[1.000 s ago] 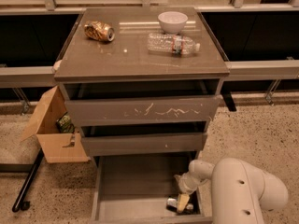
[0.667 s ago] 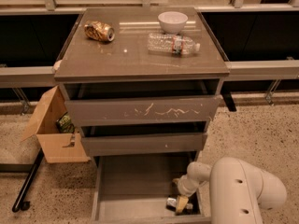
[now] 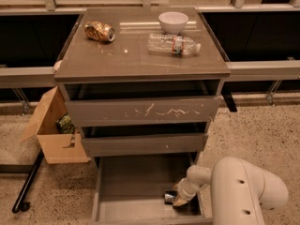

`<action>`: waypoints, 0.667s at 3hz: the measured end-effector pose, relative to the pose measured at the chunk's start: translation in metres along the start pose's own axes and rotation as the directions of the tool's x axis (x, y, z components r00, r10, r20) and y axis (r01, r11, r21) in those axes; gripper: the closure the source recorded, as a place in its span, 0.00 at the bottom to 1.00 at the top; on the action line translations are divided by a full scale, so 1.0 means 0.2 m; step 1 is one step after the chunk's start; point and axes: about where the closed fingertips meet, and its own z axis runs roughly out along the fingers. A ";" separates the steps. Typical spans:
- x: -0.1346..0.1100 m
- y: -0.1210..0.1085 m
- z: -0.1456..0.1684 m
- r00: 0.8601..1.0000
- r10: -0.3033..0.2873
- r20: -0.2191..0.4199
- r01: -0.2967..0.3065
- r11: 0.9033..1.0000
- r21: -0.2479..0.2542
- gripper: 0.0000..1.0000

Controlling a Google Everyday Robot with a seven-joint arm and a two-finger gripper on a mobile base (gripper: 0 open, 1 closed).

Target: Pick redbull can from bottom drawer and place on counter

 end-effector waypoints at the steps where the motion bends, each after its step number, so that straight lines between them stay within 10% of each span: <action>1: -0.06 0.01 -0.09 0.999 -0.037 0.017 0.036 0.999 0.030 0.85; 2: -0.15 0.04 -0.28 0.993 -0.086 0.078 0.081 0.995 0.062 1.00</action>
Offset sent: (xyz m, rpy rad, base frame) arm -0.0002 0.0015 0.1420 0.1849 -0.1888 0.0982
